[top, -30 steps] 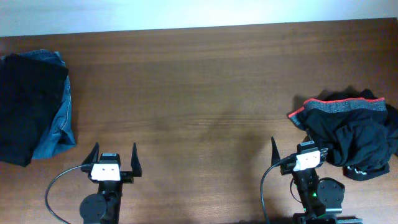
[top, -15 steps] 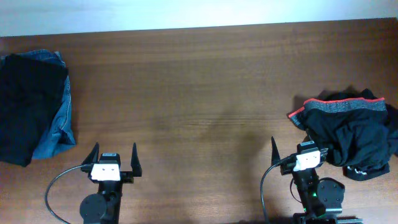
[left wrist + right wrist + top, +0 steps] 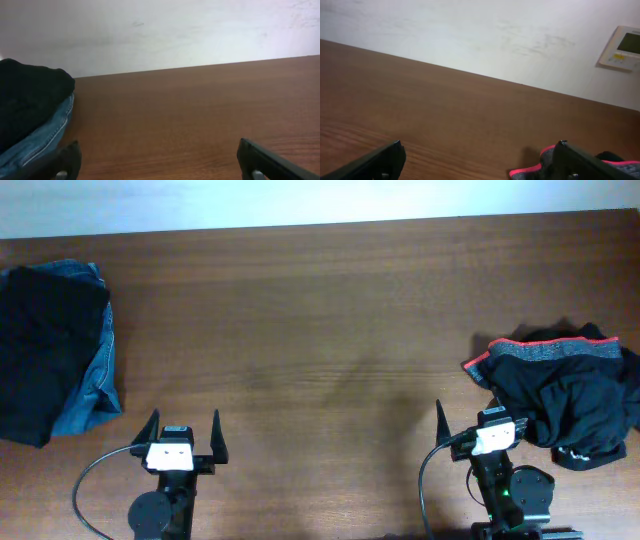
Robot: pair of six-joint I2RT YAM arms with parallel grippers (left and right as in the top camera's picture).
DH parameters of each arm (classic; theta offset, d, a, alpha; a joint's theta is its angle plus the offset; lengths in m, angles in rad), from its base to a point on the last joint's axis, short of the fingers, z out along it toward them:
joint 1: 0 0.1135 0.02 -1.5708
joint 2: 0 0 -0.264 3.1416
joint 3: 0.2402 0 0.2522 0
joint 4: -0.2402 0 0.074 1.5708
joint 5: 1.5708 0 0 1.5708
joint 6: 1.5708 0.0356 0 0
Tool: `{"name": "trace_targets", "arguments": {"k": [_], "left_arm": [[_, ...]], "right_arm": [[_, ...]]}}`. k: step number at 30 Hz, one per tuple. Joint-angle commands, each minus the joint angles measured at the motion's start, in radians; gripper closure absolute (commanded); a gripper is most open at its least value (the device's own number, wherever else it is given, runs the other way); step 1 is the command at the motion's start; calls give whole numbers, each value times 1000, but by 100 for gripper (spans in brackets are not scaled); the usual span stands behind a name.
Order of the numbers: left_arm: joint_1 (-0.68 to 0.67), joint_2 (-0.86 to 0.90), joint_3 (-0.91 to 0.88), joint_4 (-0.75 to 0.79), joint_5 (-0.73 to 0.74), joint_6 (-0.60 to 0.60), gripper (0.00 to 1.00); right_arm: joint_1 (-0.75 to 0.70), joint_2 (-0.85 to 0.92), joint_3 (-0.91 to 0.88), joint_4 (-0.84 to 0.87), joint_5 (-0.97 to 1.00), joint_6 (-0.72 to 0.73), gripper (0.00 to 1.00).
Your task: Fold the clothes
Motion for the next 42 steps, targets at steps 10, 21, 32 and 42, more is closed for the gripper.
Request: {"name": "trace_targets", "arguments": {"k": [10, 21, 32, 42], "left_arm": [[-5, -10, -7, -1, -11, -5, 1], [-5, -10, -7, -1, -11, -5, 1], [-4, -10, -7, 26, -64, -6, 1], [-4, 116, 114, 195, 156, -82, 1]], "right_arm": [[-4, -7, -7, -2, 5, 0, 1], [-4, -7, -7, -1, 5, 0, 1], [-4, -7, -7, 79, -43, 45, 1], [-4, 82, 320, -121, -83, 196, 2]]}}
